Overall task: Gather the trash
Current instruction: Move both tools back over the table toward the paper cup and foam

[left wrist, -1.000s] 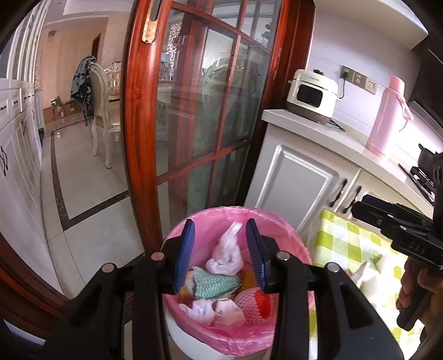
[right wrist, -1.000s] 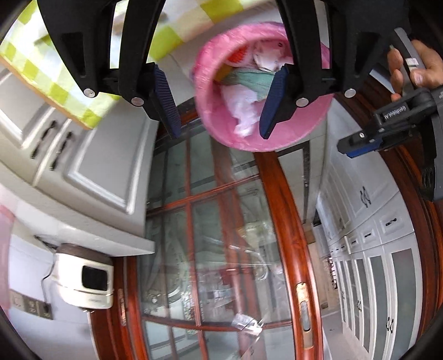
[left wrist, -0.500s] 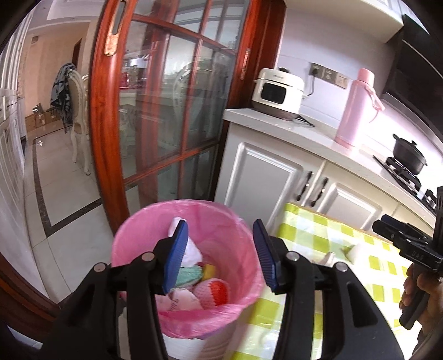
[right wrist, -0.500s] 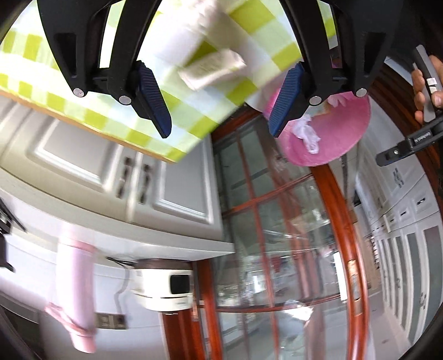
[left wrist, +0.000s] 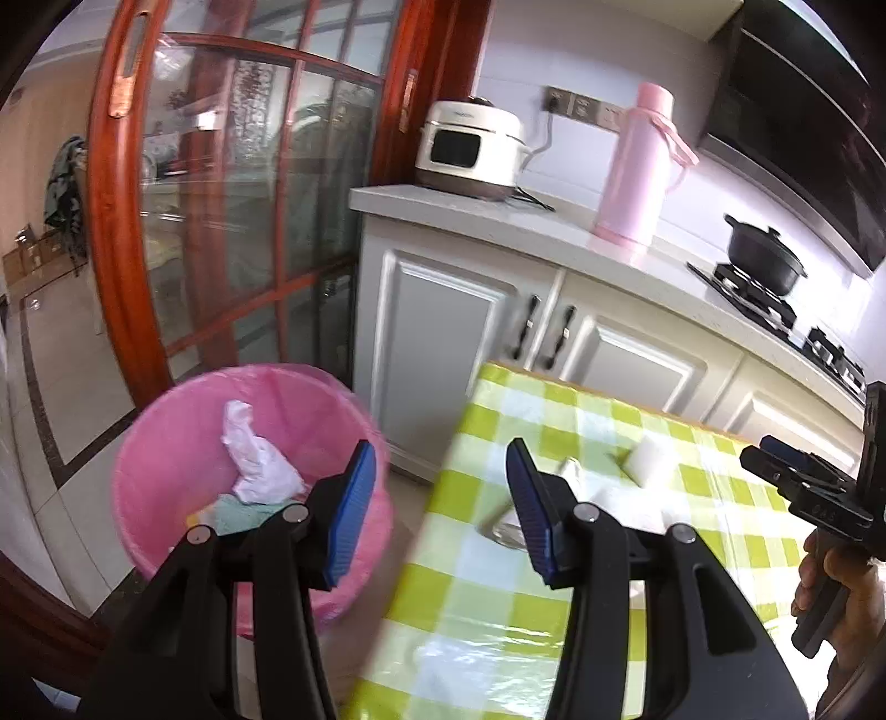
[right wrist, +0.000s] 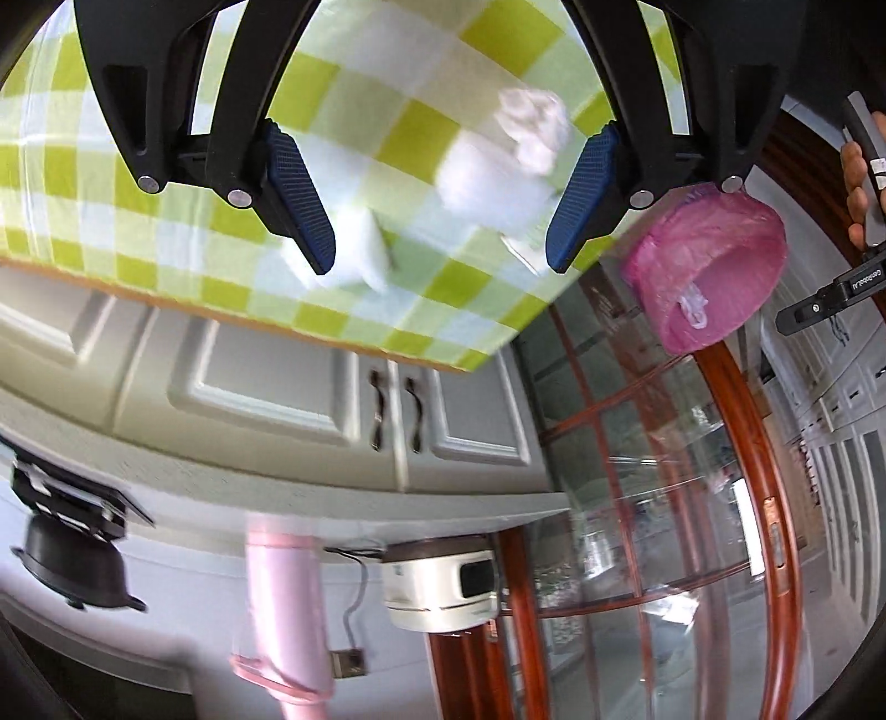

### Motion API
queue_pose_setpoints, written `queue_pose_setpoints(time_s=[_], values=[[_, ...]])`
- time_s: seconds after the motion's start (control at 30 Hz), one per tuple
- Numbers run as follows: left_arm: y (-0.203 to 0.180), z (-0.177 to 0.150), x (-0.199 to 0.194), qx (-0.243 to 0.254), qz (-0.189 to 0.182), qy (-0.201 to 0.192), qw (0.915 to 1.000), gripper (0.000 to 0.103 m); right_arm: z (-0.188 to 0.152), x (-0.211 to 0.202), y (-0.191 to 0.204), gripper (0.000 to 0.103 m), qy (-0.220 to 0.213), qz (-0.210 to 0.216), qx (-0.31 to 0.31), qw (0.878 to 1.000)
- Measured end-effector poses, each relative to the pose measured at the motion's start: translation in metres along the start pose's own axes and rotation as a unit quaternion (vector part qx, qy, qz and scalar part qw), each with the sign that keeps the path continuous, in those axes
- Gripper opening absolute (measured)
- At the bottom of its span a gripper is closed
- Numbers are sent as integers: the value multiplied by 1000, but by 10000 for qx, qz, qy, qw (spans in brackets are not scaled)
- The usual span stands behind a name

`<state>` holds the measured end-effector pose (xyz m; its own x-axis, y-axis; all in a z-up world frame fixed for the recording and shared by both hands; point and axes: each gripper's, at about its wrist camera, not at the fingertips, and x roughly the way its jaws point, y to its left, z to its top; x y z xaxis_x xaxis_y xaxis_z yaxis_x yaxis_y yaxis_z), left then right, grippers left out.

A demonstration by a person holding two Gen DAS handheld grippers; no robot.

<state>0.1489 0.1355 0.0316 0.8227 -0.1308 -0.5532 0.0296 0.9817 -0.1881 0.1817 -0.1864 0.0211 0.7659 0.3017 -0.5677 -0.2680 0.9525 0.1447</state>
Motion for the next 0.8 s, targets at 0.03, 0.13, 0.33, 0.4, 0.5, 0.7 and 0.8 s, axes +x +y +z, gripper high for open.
queue_pose_setpoints(time_s=[0.03, 0.13, 0.33, 0.4, 0.5, 0.7, 0.8], values=[[-6, -2, 2, 40, -34, 30, 10000, 48, -3, -1, -3, 74, 17, -24, 32, 10000], [-20, -6, 9, 118, -119, 106, 9998, 48, -15, -4, -16, 74, 57, -110, 110, 9999], [-40, -12, 25, 269, -240, 257, 9990, 48, -34, -7, -36, 75, 142, -192, 297, 9993], [-46, -13, 33, 332, -278, 326, 9985, 48, -38, -6, -41, 76, 182, -203, 339, 9991], [-57, -17, 43, 416, -337, 413, 9977, 47, -41, -5, -47, 77, 208, -222, 392, 9988], [-72, -22, 71, 565, -419, 620, 9956, 47, -41, 0, -45, 82, 221, -170, 390, 9989], [-76, -24, 88, 641, -471, 753, 9940, 47, -41, 5, -42, 84, 267, -119, 360, 9989]])
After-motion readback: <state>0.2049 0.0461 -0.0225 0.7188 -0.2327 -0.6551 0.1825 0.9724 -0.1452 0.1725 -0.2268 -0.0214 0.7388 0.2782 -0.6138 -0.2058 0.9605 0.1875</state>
